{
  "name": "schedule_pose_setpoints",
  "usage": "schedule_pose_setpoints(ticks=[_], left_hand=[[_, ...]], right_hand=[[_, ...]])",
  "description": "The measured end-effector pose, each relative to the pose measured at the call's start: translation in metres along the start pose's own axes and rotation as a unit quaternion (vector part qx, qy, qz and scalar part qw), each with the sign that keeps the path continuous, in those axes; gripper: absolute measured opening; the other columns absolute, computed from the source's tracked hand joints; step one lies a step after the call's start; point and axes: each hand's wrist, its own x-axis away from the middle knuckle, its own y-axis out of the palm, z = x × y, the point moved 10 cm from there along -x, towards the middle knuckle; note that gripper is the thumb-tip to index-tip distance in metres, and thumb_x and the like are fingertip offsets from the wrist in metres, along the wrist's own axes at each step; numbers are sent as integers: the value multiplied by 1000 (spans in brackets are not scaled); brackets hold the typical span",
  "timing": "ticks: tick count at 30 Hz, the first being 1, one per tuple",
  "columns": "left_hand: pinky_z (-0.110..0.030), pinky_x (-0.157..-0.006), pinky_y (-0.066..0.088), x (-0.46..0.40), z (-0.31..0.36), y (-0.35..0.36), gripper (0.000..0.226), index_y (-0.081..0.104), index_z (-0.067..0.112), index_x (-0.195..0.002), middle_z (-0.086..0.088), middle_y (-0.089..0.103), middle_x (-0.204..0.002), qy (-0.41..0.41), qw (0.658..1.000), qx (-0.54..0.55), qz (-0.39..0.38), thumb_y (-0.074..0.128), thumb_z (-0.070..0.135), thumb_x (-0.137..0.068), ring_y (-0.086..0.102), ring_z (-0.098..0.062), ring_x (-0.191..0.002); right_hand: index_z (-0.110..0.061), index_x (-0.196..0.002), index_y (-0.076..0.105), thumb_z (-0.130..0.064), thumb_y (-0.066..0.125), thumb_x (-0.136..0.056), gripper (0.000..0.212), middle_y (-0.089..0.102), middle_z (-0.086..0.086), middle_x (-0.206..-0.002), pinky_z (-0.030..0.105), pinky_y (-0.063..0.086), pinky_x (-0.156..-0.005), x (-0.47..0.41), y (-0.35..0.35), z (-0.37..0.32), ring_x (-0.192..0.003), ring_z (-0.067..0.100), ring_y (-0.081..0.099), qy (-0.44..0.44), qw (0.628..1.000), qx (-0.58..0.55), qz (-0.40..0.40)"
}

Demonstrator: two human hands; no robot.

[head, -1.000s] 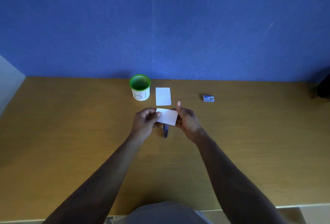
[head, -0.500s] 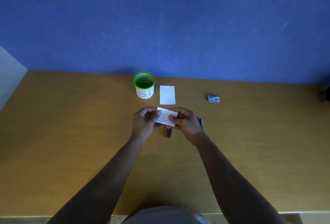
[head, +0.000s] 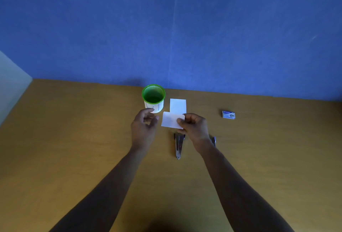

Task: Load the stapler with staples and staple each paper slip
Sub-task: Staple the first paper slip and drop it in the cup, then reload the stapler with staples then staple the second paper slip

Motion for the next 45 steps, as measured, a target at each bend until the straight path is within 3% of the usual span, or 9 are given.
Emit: schedule_pose_setpoints(ticks=[4, 9, 13, 19, 25, 33, 37, 40, 45], left_hand=[[-34, -83, 48, -24, 1, -2, 48, 55, 15, -120, 3, 53, -119, 45, 997, -61, -5, 76, 11, -77, 55, -15, -106], [-39, -108, 36, -56, -11, 13, 89, 35, 12, -141, 0, 36, -141, 40, 991, -104, -67, 85, 24, -69, 33, -15, -133], [-24, -102, 28, -70, -6, 16, 93, 29, 29, -139, 28, 27, -128, 64, 988, -113, -85, 80, 43, -63, 23, 4, -127], [-36, -103, 39, -98, -18, 32, 96, 34, 22, -138, 5, 37, -136, 45, 981, -140, -127, 84, 45, -60, 33, -10, -129], [-2, -87, 35, -107, -23, 37, 78, 43, 31, -134, 7, 44, -131, 46, 983, -118, -136, 82, 43, -68, 39, 18, -113], [-7, -88, 39, -106, -28, 37, 82, 42, 25, -137, 5, 47, -131, 35, 986, -101, -131, 84, 41, -69, 45, 2, -117], [-21, -97, 42, -105, -30, 38, 88, 37, 21, -142, 2, 44, -136, 28, 983, -110, -141, 83, 40, -70, 43, -3, -122], [-18, -98, 35, -101, -25, 38, 92, 31, 23, -145, 7, 36, -139, 32, 983, -93, -153, 80, 48, -70, 36, -7, -130], [-30, -109, 32, -89, -8, 17, 73, 39, 12, -140, -9, 39, -142, 43, 993, -98, -42, 65, 48, -82, 36, -18, -134]], right_hand=[[-6, -93, 74, 3, 67, -87, 13, 73, 9, -88, 38, 62, -75, -23, 0, -11, -79, 21, 70, -4, 999, 12, 37], [-8, -100, 75, 0, 65, -87, 19, 74, 1, -87, 37, 63, -69, -58, 18, -45, -64, 8, 71, -39, 996, 69, 29], [-21, -92, 66, -7, 70, -83, 17, 73, -6, -80, 34, 61, -64, -76, 30, -71, -74, 19, 72, -81, 983, 160, 41], [-16, -91, 68, -8, 65, -80, 15, 76, 1, -91, 29, 55, -82, -106, 69, -84, -91, 20, 70, -115, 939, 324, 33], [-15, -94, 68, -13, 62, -83, 12, 72, 5, -91, 37, 55, -74, -120, 99, -76, -89, 28, 65, -136, 885, 445, -17], [-15, -96, 62, -10, 62, -83, 14, 68, 6, -97, 34, 51, -75, -128, 103, -70, -92, 28, 63, -127, 891, 435, -14], [-15, -105, 60, -31, 64, -88, 24, 67, 7, -102, 37, 51, -77, -126, 96, -64, -95, 29, 63, -106, 909, 403, 5], [-13, -110, 59, -44, 56, -95, 35, 68, 7, -107, 38, 51, -78, -116, 81, -62, -99, 28, 63, -103, 925, 363, 33], [-12, -101, 62, -35, 54, -98, 25, 71, 6, -101, 35, 49, -75, -85, 32, -50, -96, 26, 65, -92, 946, 287, 119]])
